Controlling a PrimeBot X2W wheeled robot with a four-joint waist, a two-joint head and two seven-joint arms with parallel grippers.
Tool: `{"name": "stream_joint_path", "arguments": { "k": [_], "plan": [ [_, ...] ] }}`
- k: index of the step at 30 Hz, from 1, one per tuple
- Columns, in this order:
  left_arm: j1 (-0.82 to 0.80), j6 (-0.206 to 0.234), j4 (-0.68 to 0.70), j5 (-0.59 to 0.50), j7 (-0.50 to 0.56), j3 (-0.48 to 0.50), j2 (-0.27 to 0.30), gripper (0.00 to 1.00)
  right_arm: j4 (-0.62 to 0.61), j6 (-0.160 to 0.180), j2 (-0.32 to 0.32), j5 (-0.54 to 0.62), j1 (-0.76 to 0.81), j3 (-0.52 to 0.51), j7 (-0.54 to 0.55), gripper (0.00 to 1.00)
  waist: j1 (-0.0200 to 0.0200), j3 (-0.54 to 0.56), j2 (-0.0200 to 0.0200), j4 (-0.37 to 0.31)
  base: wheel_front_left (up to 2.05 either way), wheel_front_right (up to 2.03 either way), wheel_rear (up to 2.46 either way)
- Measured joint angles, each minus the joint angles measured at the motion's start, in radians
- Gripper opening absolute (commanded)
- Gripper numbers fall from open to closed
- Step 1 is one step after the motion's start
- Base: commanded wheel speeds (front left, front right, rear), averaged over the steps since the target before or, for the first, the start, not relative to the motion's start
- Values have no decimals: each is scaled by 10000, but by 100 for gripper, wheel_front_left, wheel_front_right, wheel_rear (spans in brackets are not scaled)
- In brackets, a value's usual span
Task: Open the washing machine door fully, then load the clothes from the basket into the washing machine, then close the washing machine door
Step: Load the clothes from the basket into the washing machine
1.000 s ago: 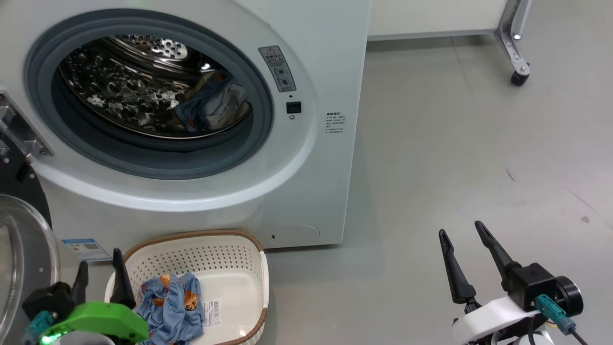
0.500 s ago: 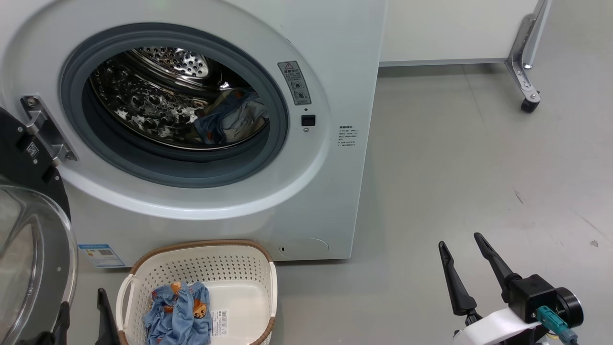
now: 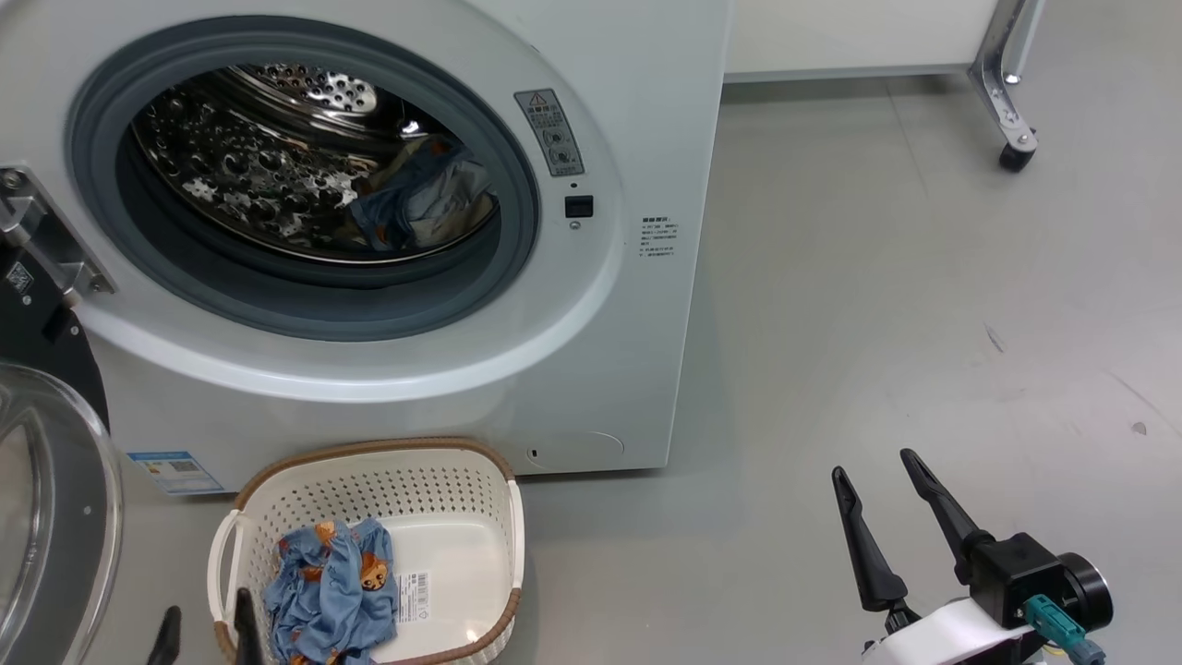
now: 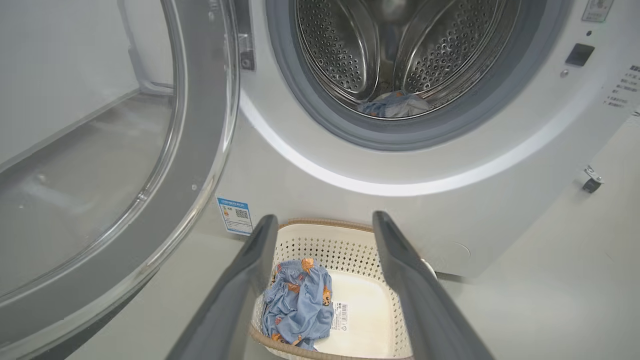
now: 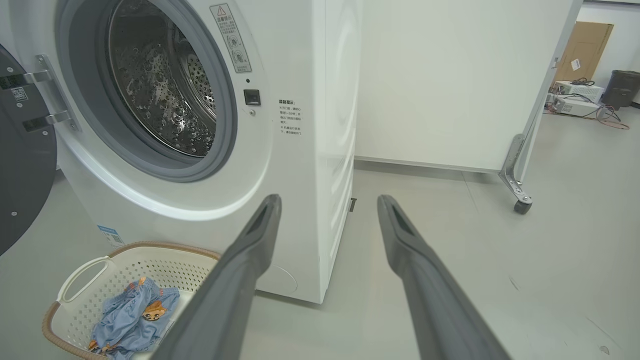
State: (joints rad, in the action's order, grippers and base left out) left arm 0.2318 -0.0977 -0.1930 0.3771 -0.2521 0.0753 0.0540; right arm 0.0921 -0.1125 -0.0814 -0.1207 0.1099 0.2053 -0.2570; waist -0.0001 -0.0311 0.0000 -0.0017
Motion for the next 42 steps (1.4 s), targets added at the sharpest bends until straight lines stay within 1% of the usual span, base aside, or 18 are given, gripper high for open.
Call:
{"name": "stream_joint_path", "arguments": {
  "k": [4, 7, 9, 12, 15, 18, 22, 25, 28, 35, 37, 42],
  "plan": [
    [-3, -107, -360, -130, 0, -499, 50, 100, -100, 0, 98, 10, -12, 111, 0, 100, 0, -375, 0, -84, 0, 0, 0],
    [-67, -174, -660, -150, 67, -777, 265, 100, -148, -2, 167, 75, -79, 249, 0, 100, 0, -719, 0, -163, 0, 0, 0],
    [-187, -176, -836, -119, 334, -871, 357, 100, -157, -2, 188, 77, -194, 318, 0, 100, 0, -967, 0, -221, 0, 0, 0],
    [-583, -182, -988, 305, 830, -905, 364, 100, -205, -2, 194, 107, -371, 393, 0, 100, 0, -1356, 1, -309, 0, 0, 0],
    [-1063, -253, -1066, 698, 1281, -899, 387, 100, -242, -4, 203, 174, -610, 539, 0, 100, 0, -1763, 0, -402, 0, 0, 0],
    [-1440, -255, -1264, 1035, 1816, -874, 533, 100, -326, -6, 215, 230, -900, 627, 0, 100, 1, -2176, 0, -500, 0, 0, 0],
    [-1960, -257, -1611, 1691, 2596, -786, 562, 100, -399, -8, 226, 276, -1220, 660, 0, 100, 1, -2740, 0, -626, 0, 0, 0],
    [-2532, -263, -1843, 1820, 3057, -754, 667, 100, -431, -4, 232, 351, -1432, 713, 0, 100, 1, -3169, 0, -705, 0, 0, 0],
    [-3115, -263, -2034, 2270, 3463, -585, 757, 100, -508, 0, 236, 384, -1744, 811, -2, 100, 1, -3600, 0, -773, 0, 0, 0],
    [-4139, -263, -2876, 2508, 4351, -173, 1239, 100, -675, 23, 244, 535, -2436, 886, -2, 100, 1, -4608, 0, -938, 0, 0, 0],
    [-4459, -261, -3057, 2631, 4508, -107, 1281, 100, -719, 155, 244, 545, -2589, 890, -2, 100, 1, -4901, 0, -987, 0, 0, 0],
    [-5264, -253, -3480, 2761, 4723, -21, 1482, 100, -763, 282, 244, 614, -2905, 876, -2, 100, 2, -5587, 0, -1101, 0, 0, 0]
  ]
}}
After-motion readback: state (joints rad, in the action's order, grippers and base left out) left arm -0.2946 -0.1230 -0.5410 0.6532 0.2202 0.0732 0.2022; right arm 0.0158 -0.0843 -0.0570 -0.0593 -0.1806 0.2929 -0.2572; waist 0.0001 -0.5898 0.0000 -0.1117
